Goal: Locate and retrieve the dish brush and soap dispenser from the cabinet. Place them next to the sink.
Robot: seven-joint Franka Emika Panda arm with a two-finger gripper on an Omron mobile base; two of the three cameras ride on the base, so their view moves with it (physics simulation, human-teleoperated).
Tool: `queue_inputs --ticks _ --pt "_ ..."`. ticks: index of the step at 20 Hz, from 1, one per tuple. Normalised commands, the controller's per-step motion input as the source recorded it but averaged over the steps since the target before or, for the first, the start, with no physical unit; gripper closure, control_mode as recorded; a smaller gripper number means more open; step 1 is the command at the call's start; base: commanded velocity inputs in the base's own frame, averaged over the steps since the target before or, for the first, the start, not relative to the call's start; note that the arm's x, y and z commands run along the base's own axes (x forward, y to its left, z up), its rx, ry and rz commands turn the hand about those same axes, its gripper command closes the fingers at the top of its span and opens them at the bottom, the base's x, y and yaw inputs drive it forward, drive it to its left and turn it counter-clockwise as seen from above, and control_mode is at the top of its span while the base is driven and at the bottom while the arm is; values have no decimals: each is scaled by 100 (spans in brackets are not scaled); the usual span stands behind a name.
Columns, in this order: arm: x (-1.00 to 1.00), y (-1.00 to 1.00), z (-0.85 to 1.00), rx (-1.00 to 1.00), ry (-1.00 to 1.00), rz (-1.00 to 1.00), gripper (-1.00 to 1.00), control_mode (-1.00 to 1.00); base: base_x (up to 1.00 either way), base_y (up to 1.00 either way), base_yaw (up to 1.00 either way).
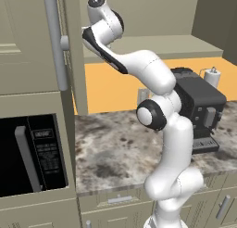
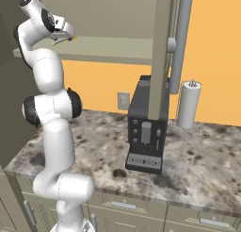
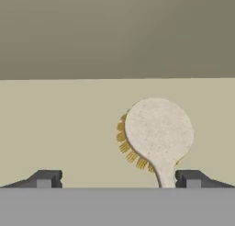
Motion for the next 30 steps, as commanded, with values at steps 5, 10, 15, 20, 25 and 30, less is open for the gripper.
queue_inputs --ticks 5,10,15,20,25,30 --pt "-1 0 -15 3 2 -3 -100 -100 0 0 0" --pt "-6 0 -8 0 -3 -3 -100 -100 0 0 0" --pt "-5 -7 -5 0 -11 -8 -100 -100 0 0 0" --pt "-17 -28 -6 0 -9 -12 -100 -100 0 0 0" --pt "-21 -21 -30 2 -2 -10 -100 -100 0 0 0" --pt "-2 -1 -50 5 -3 -2 -100 -100 0 0 0"
